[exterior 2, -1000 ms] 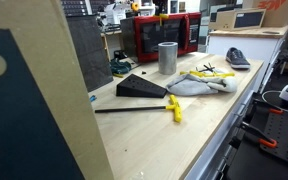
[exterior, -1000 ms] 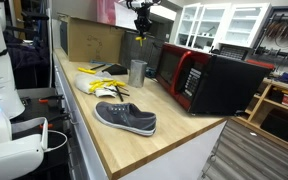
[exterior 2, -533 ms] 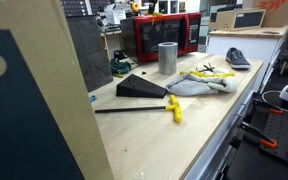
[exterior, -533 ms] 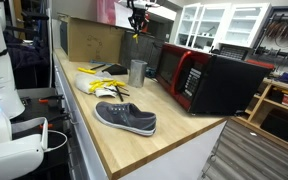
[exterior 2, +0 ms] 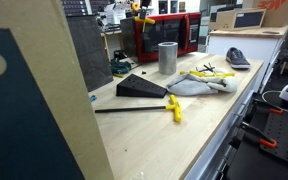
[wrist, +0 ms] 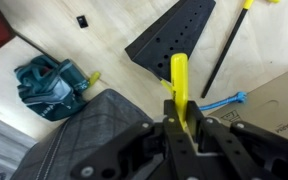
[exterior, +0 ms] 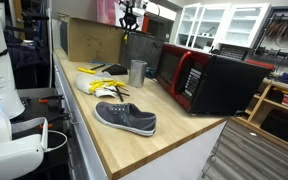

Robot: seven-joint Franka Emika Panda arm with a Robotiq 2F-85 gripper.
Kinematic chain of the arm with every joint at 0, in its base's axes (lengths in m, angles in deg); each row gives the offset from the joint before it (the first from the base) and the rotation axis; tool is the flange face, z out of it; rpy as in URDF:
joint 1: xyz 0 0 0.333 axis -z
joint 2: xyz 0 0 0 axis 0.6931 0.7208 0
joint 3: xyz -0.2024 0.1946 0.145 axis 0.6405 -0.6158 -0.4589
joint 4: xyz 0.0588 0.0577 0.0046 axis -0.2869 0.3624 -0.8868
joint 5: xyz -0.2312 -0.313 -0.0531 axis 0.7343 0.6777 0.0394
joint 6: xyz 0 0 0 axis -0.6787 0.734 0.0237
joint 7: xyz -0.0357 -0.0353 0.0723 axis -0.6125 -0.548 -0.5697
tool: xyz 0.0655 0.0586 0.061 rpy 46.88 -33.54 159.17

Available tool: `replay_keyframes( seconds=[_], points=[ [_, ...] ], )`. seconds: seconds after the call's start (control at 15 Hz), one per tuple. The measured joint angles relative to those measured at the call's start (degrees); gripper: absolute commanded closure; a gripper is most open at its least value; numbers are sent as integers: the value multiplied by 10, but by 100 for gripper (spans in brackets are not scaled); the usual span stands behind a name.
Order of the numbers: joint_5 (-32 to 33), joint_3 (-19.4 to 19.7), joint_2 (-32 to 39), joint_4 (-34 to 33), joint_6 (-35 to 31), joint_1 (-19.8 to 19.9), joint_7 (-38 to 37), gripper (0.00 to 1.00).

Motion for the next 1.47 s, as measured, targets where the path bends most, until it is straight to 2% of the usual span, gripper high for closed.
replay_keyframes(
  seconds=[0.2,0.4,0.6,1.0,1.27,1.47],
  points=[
    [1,-6,14,1,22,-8,3,96],
    [13,-6,25,6,28,-17,-65,96],
    [33,-6,27,22,19,-25,-167,96],
    [61,-11,-3,101,-69,-54,-386,96],
    [108,-15,-32,159,-116,-80,-552,96],
    [152,-15,-41,184,-119,-90,-674,96]
  ],
)
